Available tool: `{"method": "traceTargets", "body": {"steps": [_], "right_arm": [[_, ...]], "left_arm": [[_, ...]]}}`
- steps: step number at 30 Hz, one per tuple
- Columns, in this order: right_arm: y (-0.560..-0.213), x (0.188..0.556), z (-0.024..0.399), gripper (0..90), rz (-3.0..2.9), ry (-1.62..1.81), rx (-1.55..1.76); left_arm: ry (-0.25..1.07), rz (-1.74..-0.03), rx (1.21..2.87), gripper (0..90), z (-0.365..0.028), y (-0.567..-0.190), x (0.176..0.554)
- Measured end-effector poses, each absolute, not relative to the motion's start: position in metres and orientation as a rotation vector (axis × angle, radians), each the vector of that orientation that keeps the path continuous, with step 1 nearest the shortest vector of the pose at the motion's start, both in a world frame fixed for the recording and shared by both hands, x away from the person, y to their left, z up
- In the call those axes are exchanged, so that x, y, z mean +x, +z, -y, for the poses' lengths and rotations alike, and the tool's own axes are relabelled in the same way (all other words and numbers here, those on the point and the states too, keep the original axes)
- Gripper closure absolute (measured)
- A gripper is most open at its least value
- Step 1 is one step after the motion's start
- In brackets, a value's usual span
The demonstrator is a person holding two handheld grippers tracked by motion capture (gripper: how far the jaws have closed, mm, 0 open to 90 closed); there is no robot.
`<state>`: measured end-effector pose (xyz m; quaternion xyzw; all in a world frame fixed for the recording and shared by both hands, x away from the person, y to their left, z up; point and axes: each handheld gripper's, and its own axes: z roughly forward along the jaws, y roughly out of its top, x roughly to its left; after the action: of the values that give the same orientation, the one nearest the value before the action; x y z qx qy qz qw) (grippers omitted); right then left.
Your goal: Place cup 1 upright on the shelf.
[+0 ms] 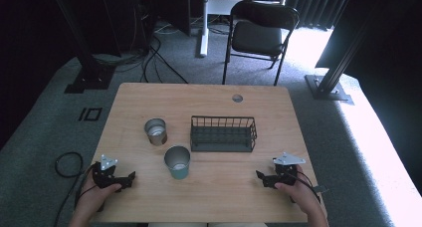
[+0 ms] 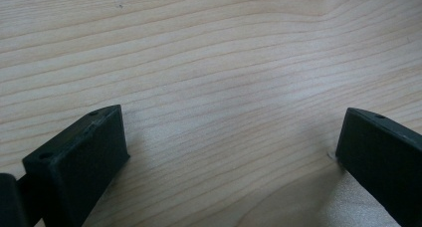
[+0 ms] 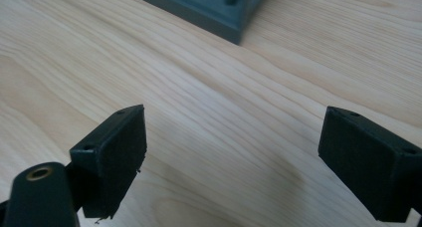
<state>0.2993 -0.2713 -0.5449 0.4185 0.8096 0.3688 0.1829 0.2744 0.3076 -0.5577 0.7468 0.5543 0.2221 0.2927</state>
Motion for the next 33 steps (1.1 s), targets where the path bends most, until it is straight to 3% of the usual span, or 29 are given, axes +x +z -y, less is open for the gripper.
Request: {"method": "traceTargets", "body": {"steps": [33], "right_arm": [[-0.535, 0.304, 0.177, 13.1, -2.455, 1.211, 0.870]], "left_arm": [[0.592, -1.477, 1.989, 0.2, -0.308, -0.558, 0.274]]}}
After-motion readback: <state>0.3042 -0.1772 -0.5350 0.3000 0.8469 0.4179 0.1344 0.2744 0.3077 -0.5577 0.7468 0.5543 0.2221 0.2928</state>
